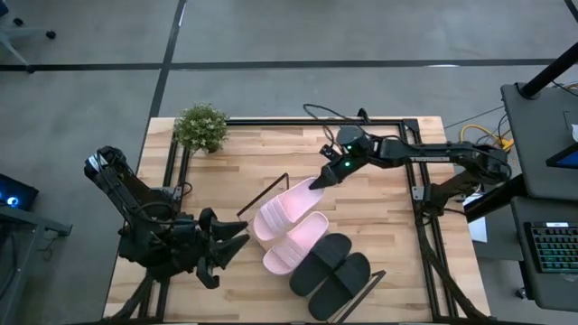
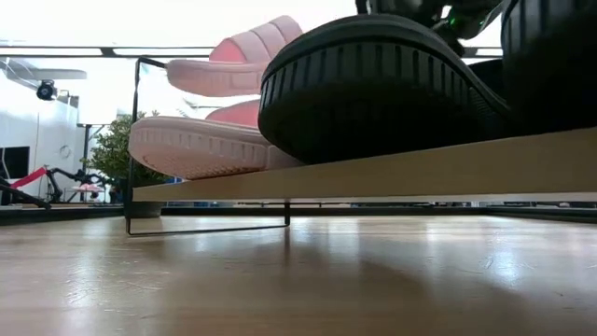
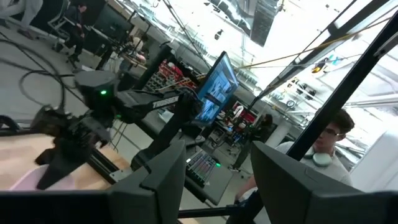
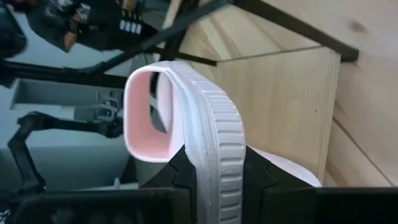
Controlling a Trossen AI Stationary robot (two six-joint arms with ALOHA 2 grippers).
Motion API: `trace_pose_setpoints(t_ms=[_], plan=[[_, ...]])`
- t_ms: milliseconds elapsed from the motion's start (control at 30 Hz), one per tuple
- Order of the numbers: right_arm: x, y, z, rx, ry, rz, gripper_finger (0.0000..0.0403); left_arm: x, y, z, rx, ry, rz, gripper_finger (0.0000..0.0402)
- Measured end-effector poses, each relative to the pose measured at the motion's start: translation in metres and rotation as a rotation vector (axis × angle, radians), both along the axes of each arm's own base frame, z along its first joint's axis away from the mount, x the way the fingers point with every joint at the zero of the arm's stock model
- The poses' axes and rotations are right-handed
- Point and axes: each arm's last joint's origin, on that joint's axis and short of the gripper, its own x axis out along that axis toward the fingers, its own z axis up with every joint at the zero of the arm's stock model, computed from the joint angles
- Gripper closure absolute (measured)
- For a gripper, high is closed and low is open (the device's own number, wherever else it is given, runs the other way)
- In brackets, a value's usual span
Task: Pick and place slides into the shelf
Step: Put the pink slipper on the shelf beside the other pink slipper
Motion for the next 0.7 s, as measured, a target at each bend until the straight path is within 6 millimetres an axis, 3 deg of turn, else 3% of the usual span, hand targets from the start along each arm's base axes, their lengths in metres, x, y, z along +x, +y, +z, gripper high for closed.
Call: trace_pose_setpoints(t_ms=[167,367,700], plan=[[0.021,-0.005,-0.006,0.006,0.007,0.046,0.0349,0.000,0.000,0.000,-0.004,-0.002,-0.001,0.0235],[0.042,-0.011,0.005,-0.009,-0.033,0.064,0.0349,0.000,0.000,0.000,-0.005,-0.002,0.000,0.0235],[0.055,-0.014,0.002,-0.029,0.052,0.097,0.0349,0.000,0.000,0.000,0.000,0.001,0.003,0.0235]])
